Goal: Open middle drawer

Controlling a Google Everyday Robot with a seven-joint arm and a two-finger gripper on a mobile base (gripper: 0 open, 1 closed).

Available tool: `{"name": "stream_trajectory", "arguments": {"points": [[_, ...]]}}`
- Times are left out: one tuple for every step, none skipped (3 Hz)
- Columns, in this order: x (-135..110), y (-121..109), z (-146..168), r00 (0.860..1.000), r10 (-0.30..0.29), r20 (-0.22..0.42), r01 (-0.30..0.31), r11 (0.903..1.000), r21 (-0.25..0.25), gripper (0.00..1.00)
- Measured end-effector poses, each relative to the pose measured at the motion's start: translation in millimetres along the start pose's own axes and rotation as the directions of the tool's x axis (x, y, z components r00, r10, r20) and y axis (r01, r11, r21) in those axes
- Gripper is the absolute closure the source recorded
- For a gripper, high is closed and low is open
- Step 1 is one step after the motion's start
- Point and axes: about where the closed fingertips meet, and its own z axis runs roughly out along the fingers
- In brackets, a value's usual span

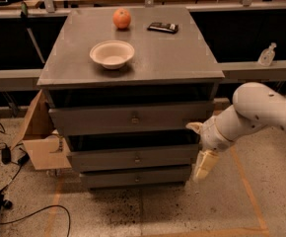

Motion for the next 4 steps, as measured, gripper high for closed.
{"name": "stream_trajectory", "arguments": {"points": [[32,-41,50,0.998,0.057,0.0,-0.057,0.9959,0.07,0.0],[58,-69,91,0.994,0.106,-0.012,-0.105,0.9921,0.069,0.0],[81,-77,127,0.987,0.155,-0.035,-0.155,0.9878,0.02,0.0],[86,-85,154,0.992,0.107,-0.068,-0.107,0.9942,0.003,0.0]]}}
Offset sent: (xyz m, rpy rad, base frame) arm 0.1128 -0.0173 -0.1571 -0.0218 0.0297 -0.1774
